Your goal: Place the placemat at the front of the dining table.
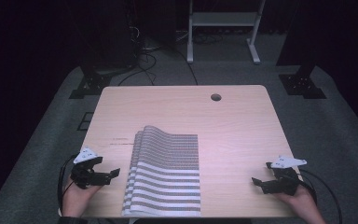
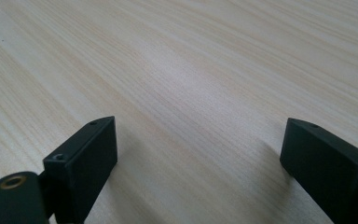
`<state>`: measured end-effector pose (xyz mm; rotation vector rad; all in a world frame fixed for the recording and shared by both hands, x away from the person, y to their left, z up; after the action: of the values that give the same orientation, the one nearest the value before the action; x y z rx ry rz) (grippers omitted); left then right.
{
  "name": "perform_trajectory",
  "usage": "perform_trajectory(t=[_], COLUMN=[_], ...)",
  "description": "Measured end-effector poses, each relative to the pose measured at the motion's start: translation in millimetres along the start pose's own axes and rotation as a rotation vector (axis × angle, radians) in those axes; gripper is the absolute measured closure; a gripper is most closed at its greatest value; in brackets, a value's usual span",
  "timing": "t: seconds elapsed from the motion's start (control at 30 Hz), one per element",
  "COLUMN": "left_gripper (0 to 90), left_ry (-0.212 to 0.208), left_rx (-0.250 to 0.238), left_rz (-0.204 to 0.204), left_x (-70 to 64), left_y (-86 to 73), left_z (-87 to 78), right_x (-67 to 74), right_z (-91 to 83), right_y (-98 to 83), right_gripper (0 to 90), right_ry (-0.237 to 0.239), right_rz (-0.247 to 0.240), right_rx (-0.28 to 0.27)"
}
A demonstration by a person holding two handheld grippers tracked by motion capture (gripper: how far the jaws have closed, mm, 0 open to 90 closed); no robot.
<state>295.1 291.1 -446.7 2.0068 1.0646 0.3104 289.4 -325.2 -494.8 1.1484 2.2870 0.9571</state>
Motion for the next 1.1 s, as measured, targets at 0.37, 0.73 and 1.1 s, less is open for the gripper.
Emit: perform_trajectory(t=[0.37, 0.73, 1.1], left_gripper=[7.6, 7.7, 7.7], left_ry=[-0.059, -0.121, -0.172], left_rx=[-0.016, 0.005, 0.025], left_rz=[0.02, 0.062, 0.084], left_x=[-16.6, -37.1, -52.6], left_y=[11.9, 20.8, 23.3], left_z=[-4.8, 1.7, 13.1], right_x=[1.0, 1.1, 1.0], right_z=[-0.3, -0.3, -0.2], right_y=[-0.1, -0.1, -0.1], right_gripper=[9.6, 9.6, 9.6], right_ry=[0.003, 0.004, 0.004], right_rz=[-0.001, -0.002, -0.003], right_rx=[0.002, 0.001, 0.001])
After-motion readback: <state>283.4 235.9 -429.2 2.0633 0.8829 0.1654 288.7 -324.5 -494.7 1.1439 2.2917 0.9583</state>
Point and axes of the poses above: each handheld gripper's, and its own axes: z roughly forward along the jaws, y roughly out of its top, x roughly to its left, the point moved 1 cm from there along z, roughly forward along the jaws, and after that the axes turned 5 degrees about -y, right-handed, at the moved point
